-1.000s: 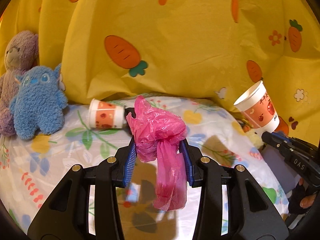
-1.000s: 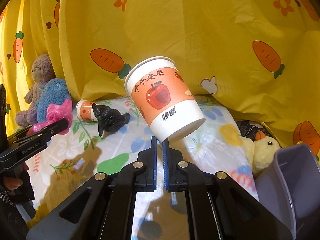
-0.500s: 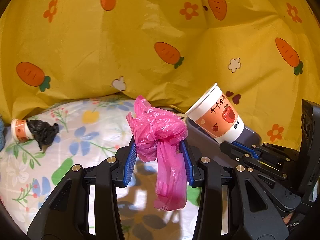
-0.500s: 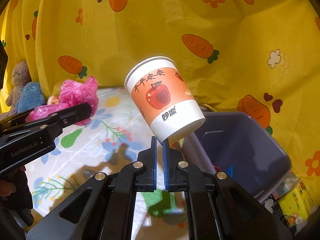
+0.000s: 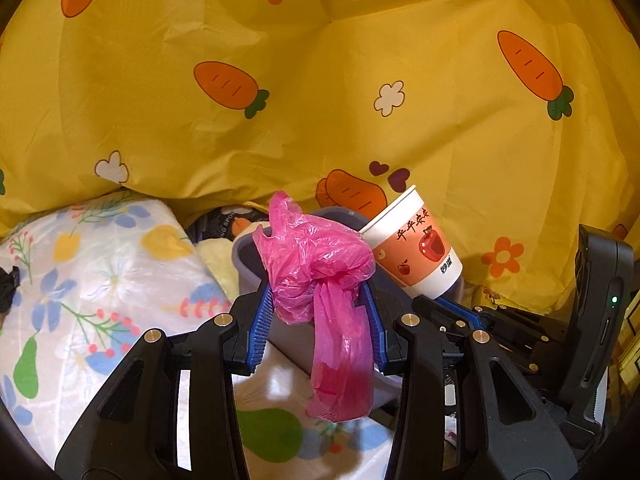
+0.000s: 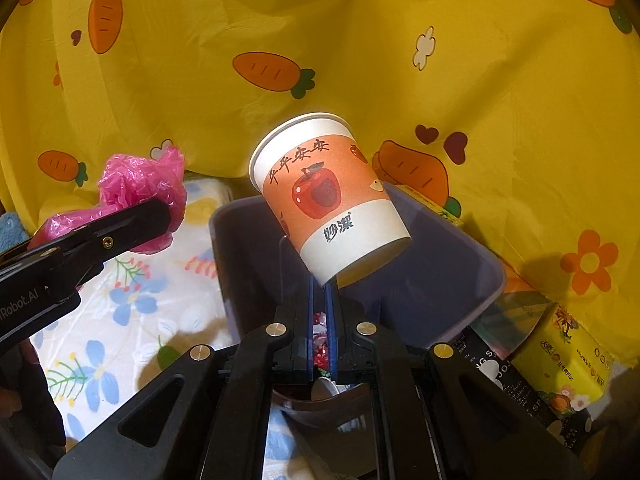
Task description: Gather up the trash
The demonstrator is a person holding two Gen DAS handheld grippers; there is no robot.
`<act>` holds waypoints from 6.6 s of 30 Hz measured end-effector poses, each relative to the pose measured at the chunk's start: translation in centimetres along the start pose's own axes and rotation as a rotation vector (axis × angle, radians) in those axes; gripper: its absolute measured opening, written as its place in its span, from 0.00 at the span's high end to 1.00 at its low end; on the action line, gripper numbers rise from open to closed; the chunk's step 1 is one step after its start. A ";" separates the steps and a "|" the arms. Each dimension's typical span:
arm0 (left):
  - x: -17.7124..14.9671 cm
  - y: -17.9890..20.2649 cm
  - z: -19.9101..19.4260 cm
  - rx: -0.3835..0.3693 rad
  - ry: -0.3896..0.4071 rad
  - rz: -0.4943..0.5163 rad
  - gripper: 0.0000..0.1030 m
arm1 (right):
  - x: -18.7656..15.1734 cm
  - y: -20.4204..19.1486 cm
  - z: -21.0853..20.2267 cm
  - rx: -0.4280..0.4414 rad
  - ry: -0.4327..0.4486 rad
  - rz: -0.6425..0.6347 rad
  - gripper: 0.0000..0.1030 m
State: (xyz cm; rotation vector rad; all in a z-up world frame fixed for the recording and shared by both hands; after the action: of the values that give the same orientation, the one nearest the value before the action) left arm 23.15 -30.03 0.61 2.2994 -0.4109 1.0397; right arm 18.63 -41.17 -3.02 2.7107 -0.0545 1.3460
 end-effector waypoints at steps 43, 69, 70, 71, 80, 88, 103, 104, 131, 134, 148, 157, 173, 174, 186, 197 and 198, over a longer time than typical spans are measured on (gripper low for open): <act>0.2 -0.2 3.2 -0.015 -0.007 -0.101 0.14 | -1.6 3.3 1.3 -0.070 -0.005 0.070 0.43; -1.5 -10.1 -5.2 0.236 0.105 -0.128 0.11 | -1.0 -0.8 -0.4 -0.124 0.042 0.060 0.16; -1.5 -10.8 -5.6 0.262 0.110 -0.126 0.11 | -1.0 -1.2 -0.4 -0.120 0.043 0.060 0.16; -1.6 -11.6 -6.1 0.292 0.116 -0.125 0.11 | -0.8 -1.7 -0.4 -0.113 0.044 0.058 0.16; -2.2 -21.0 -11.2 0.513 0.160 -0.197 0.11 | 0.7 -9.2 0.8 -0.007 0.032 -0.034 0.16; -2.6 -28.5 -15.7 0.645 0.185 -0.292 0.11 | 3.1 -17.7 1.8 0.088 0.030 -0.154 0.16; -0.9 -38.0 -21.6 0.812 0.266 -0.366 0.11 | 7.9 -32.6 6.4 0.206 0.041 -0.379 0.16; -0.7 -38.6 -21.9 0.819 0.275 -0.373 0.11 | 8.1 -33.6 6.9 0.220 0.038 -0.385 0.16; 1.3 -48.1 -18.1 0.687 0.197 -0.304 0.30 | 9.0 -45.5 18.1 0.408 -0.104 -0.469 0.96; 1.5 -49.1 -16.7 0.650 0.170 -0.326 0.39 | 9.2 -44.0 17.8 0.405 -0.097 -0.447 0.96; 2.4 -50.0 -12.9 0.551 0.086 -0.317 0.88 | 9.5 -39.9 16.5 0.421 -0.069 -0.412 0.96; 2.5 -47.3 -12.0 0.532 0.100 -0.279 0.98 | 8.8 -38.4 15.5 0.413 -0.061 -0.405 0.96; 2.1 -34.8 -15.1 0.482 0.159 -0.177 0.98 | 8.0 -31.5 8.1 0.392 -0.011 -0.353 0.96; 1.9 -33.7 -15.3 0.476 0.163 -0.168 0.98 | 7.7 -30.9 7.4 0.391 -0.009 -0.350 0.96; -0.4 -20.6 -16.5 0.382 0.214 -0.043 0.98 | 3.1 -22.4 0.5 0.366 0.013 -0.284 0.96; -3.0 -12.5 -14.3 0.292 0.186 0.033 0.98 | -0.3 -16.5 -2.4 0.306 0.039 -0.230 0.96; -3.1 -11.9 -14.0 0.286 0.184 0.038 0.98 | -0.4 -16.0 -2.5 0.299 0.041 -0.225 0.96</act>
State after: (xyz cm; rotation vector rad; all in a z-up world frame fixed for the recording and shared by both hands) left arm 18.82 -11.91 1.21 2.4200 -0.2456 1.3936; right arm 17.72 -25.00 -3.26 2.8121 0.4772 1.4401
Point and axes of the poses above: each gripper's, at about its wrist camera, not at the fingertips, and z roughly the way its jaws point, y to its right, x to its top, the point moved 5 cm from there along z, roughly the way its jaws point, and after that the axes turned 12 degrees about -z, right-handed, at the moved point
